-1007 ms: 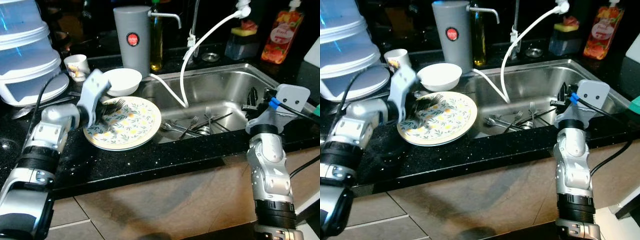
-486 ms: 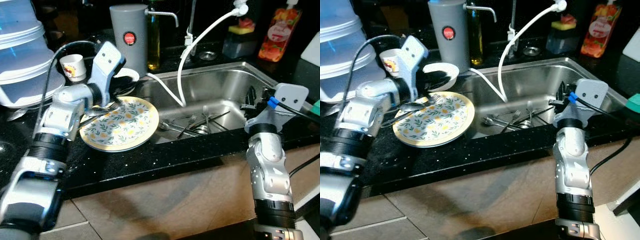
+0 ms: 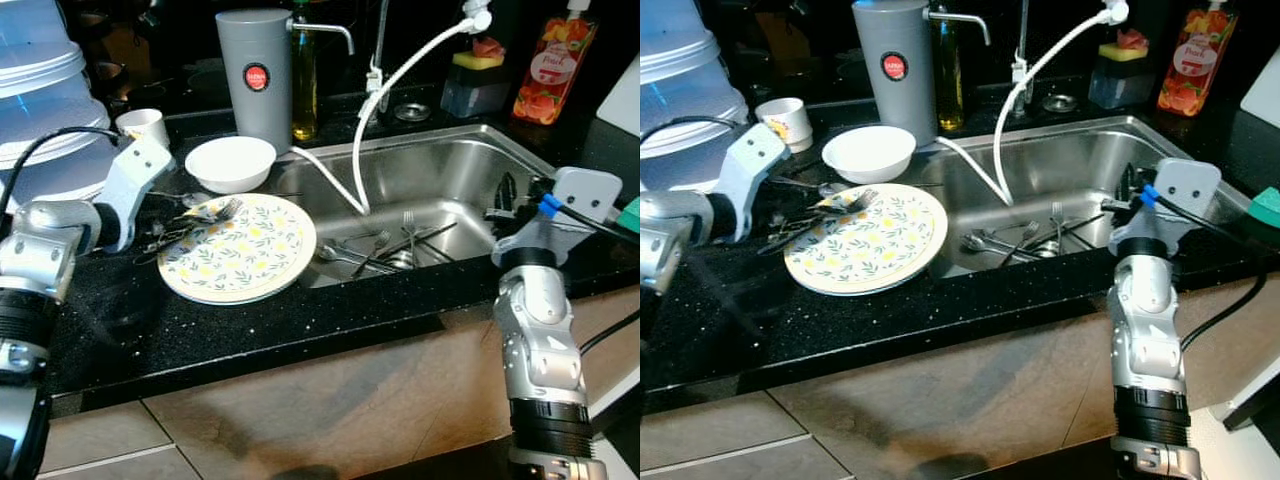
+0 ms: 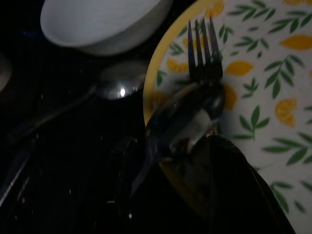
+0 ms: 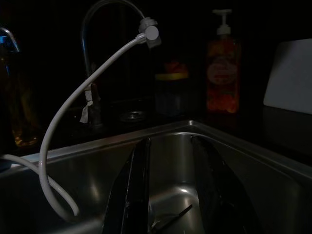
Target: Kitchen organization
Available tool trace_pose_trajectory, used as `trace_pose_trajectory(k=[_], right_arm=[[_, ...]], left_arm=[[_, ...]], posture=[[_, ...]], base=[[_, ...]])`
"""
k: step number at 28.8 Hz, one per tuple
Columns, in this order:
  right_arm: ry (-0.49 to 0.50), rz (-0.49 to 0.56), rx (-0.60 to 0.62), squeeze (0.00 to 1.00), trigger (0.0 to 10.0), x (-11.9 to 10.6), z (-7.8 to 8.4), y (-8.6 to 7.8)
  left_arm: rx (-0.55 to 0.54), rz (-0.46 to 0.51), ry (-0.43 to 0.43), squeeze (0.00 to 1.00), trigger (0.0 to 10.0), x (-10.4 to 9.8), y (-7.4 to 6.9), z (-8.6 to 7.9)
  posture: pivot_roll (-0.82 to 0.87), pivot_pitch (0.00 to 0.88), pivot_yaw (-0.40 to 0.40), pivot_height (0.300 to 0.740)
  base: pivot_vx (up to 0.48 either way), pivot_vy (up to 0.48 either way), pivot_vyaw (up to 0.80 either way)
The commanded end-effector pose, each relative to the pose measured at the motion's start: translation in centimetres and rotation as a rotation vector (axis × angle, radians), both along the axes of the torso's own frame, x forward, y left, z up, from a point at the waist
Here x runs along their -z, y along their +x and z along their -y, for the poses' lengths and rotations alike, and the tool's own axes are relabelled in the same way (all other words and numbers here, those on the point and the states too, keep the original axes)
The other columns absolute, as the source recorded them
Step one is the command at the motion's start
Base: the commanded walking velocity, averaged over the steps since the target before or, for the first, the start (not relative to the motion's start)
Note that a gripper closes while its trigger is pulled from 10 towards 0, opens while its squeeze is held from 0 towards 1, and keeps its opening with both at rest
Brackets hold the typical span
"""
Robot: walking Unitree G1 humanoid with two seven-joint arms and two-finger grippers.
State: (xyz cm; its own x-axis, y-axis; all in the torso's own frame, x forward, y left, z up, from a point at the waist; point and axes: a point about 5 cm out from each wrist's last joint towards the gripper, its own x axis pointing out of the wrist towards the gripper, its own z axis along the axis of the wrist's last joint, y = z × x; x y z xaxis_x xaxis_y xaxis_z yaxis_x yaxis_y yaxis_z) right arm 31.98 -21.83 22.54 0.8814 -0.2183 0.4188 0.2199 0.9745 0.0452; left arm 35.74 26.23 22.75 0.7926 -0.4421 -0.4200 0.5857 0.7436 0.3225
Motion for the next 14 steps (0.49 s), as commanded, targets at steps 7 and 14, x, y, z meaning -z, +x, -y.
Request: trace_pose_trajectory(k=[7,14], right_arm=[[0.006,0.001,-0.014,0.00,10.0,0.0,-0.5,0.3],[0.011,-0.002,-0.010,0.00,10.0,0.2,-0.3,0.2]], left_arm=[[0.023,-0.138,0.021,0.00,10.0,3.6,-0.4,0.8],[0.044,-0.195,0.067,0.00,6.2,5.9,-0.5,2.0]], posture=[[0.03,0.000,0.049,0.740],[0.04,0.000,0.041,0.740]], base=[[0.000,0.000,0.00],[0.000,0.000,0.00]])
